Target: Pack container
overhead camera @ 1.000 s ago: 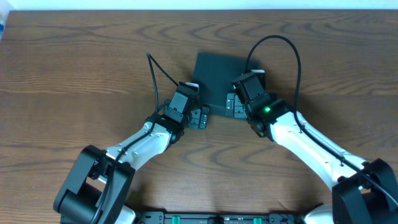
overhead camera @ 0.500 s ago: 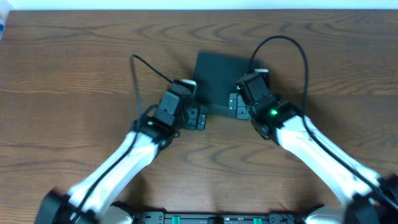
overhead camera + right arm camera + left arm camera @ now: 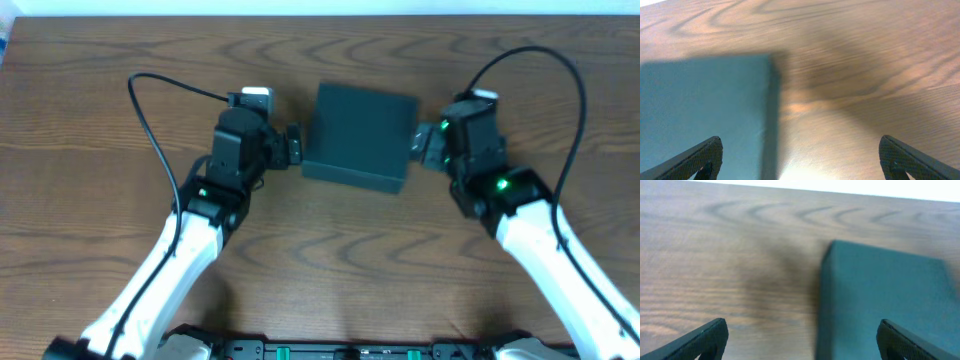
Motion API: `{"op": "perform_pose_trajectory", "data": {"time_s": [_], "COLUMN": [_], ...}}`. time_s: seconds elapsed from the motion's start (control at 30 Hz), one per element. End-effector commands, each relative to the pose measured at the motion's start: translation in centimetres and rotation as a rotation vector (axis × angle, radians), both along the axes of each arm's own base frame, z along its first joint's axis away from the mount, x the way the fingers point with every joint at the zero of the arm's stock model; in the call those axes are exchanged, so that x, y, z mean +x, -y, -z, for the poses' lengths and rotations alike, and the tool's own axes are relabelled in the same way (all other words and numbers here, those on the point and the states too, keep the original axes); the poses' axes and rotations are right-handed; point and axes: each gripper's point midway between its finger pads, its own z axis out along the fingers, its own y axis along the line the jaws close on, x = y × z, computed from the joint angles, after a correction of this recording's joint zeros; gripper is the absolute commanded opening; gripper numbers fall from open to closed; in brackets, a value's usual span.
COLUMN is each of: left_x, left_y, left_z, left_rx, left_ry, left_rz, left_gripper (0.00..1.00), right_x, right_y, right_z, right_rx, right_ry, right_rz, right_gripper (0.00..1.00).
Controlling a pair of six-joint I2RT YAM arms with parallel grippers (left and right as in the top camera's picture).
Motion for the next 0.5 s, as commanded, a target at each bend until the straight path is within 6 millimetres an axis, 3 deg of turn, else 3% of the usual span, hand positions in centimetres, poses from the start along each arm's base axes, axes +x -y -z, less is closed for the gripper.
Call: {"op": "perform_pose_trajectory", "data": {"time_s": [0.0,0.27,0.47], "left_x": [2.3,6.2,5.3], "left_y": [-0.8,0.0,0.9], "left_z": [0.3,4.2,8.7], "left_rx": [0.004,0.003,-0.01], "left_ry": [-0.014,-0.076,-0.211], "left_rz": [-0.012,-0.009,0.03], "left_gripper": [0.96,0.96,0.96], "right_x": [1.4,4.5,5.8], "right_y": [1.5,1.4,0.9], "right_z": [1.7,5.8,9.3], "right_rx": [0.023,0.068,0.077], "right_ry": [-0.03,-0.053,-0.086], "right_rz": [0.009,0.005,0.003], "right_gripper": [0.99,0.99,0.99]}}
